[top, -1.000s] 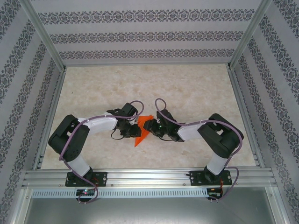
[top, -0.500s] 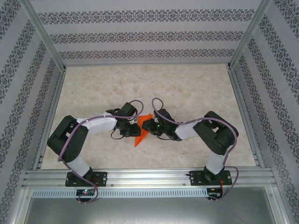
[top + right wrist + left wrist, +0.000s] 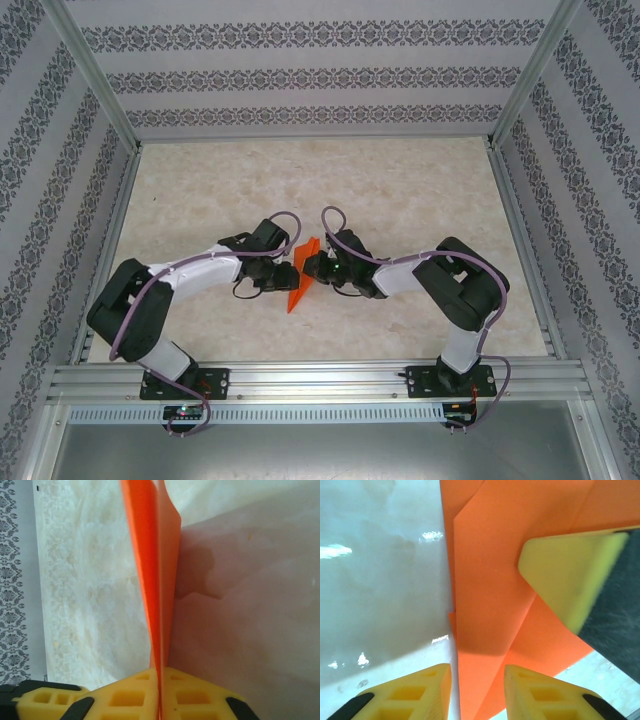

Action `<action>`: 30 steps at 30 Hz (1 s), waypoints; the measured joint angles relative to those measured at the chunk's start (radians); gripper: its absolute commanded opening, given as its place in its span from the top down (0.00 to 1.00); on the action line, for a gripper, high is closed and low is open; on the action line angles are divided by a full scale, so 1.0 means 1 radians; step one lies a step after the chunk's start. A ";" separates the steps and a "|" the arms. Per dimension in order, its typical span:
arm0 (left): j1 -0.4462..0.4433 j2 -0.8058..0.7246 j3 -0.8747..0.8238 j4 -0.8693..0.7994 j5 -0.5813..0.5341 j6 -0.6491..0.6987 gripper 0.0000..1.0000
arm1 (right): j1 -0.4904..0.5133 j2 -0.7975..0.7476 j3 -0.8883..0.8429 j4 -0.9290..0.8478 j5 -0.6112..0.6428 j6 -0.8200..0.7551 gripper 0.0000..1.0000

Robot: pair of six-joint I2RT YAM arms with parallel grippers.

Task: Fold a paper plane with a square sheet of paper (pick it up from the middle)
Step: Turn over the paper at the center of the table.

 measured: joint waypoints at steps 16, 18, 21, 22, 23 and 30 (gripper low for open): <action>0.001 -0.385 -0.117 -0.016 -0.294 -0.051 0.52 | 0.001 -0.306 0.360 -0.901 0.353 -0.291 0.94; 0.001 -0.403 -0.126 -0.019 -0.312 -0.051 0.51 | 0.002 -0.314 0.397 -1.023 0.422 -0.314 0.94; 0.002 -0.426 -0.134 -0.025 -0.333 -0.050 0.51 | 0.013 -0.301 0.454 -1.212 0.531 -0.334 0.95; 0.002 -0.433 -0.139 -0.025 -0.340 -0.050 0.51 | 0.022 -0.290 0.478 -1.271 0.566 -0.334 0.95; 0.002 -0.438 -0.143 -0.025 -0.344 -0.050 0.51 | 0.032 -0.277 0.505 -1.324 0.599 -0.333 0.95; 0.006 -0.502 -0.177 -0.033 -0.370 -0.048 0.49 | 0.148 -0.039 0.786 -1.677 0.837 -0.295 0.96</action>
